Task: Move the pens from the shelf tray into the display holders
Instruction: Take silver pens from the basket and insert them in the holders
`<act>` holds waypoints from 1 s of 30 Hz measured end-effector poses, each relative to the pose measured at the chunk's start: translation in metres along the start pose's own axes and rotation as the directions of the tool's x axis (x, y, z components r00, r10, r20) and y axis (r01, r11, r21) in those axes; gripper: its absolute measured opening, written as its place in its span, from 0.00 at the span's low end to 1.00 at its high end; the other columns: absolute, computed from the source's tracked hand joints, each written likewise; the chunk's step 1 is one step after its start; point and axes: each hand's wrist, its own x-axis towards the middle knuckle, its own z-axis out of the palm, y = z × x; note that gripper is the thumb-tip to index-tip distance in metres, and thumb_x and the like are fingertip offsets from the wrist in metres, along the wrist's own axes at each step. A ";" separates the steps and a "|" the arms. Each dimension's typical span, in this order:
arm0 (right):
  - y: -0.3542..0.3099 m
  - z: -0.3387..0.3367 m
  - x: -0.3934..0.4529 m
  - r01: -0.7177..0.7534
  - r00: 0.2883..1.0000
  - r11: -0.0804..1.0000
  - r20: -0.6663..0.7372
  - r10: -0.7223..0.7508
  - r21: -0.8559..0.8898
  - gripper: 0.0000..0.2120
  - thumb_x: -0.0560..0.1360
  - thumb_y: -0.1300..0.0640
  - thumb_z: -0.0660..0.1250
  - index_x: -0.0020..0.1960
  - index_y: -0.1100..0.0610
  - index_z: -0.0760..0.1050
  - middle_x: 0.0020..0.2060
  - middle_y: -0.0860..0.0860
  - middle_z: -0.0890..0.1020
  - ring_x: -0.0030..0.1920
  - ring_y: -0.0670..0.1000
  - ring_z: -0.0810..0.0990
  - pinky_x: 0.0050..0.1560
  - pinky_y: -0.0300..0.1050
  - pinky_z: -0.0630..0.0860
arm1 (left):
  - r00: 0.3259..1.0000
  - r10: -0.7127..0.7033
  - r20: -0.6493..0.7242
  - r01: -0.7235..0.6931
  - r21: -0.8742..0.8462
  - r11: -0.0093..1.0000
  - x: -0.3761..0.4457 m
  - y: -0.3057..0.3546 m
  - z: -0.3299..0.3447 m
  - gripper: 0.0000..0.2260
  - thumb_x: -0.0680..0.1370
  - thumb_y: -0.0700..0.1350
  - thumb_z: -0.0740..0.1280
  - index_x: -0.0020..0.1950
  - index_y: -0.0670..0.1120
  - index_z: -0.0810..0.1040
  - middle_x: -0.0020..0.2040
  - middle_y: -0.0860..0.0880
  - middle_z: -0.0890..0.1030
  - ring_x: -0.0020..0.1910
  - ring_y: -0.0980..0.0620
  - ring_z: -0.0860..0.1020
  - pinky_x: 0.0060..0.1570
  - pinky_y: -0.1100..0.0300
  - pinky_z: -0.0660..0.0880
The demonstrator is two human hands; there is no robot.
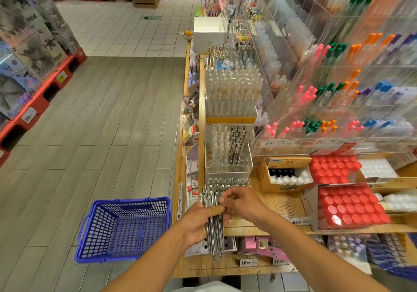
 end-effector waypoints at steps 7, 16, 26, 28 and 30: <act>-0.006 -0.002 -0.004 0.022 1.000 0.999 -0.019 -0.023 -0.043 0.13 0.76 0.57 0.72 0.53 0.65 0.75 0.33 0.53 0.84 0.29 0.55 0.81 0.33 0.41 0.78 | 1.000 0.027 0.014 -0.026 -0.035 0.999 0.002 0.003 0.002 0.10 0.76 0.31 0.69 0.57 0.30 0.78 0.49 0.31 0.82 0.44 0.39 0.84 0.46 0.48 0.83; -0.020 -0.029 -0.003 0.124 0.981 0.846 -0.065 -0.184 -0.518 0.05 0.79 0.56 0.67 0.45 0.52 0.80 0.34 0.48 0.83 0.35 0.46 0.82 0.40 0.43 0.81 | 0.997 0.007 -0.072 -0.012 -0.064 0.998 -0.001 0.007 0.006 0.07 0.77 0.34 0.69 0.53 0.31 0.78 0.47 0.35 0.84 0.42 0.42 0.84 0.41 0.49 0.83; -0.007 -0.065 -0.014 0.254 0.887 0.717 -0.139 -0.440 -0.650 0.05 0.77 0.57 0.69 0.50 0.50 0.76 0.39 0.43 0.81 0.40 0.41 0.80 0.40 0.35 0.77 | 0.978 0.000 -0.207 -0.014 -0.068 0.998 -0.001 0.010 -0.013 0.09 0.82 0.37 0.62 0.58 0.34 0.76 0.48 0.36 0.85 0.49 0.41 0.85 0.45 0.49 0.83; 0.001 -0.062 -0.014 0.274 0.883 0.700 -0.116 -0.455 -0.659 0.04 0.77 0.57 0.69 0.50 0.50 0.76 0.36 0.44 0.81 0.39 0.40 0.80 0.39 0.35 0.78 | 0.976 0.002 -0.217 -0.016 -0.066 0.998 0.000 0.009 -0.013 0.08 0.82 0.36 0.61 0.58 0.34 0.75 0.49 0.35 0.84 0.50 0.40 0.84 0.47 0.47 0.82; 0.007 -0.059 -0.012 0.282 0.878 0.679 -0.103 -0.467 -0.678 0.04 0.77 0.57 0.70 0.49 0.50 0.76 0.35 0.43 0.81 0.38 0.39 0.80 0.38 0.33 0.77 | 0.975 0.001 -0.224 -0.016 -0.064 0.998 0.000 0.008 -0.013 0.08 0.82 0.36 0.61 0.59 0.34 0.75 0.49 0.35 0.84 0.50 0.40 0.84 0.49 0.47 0.81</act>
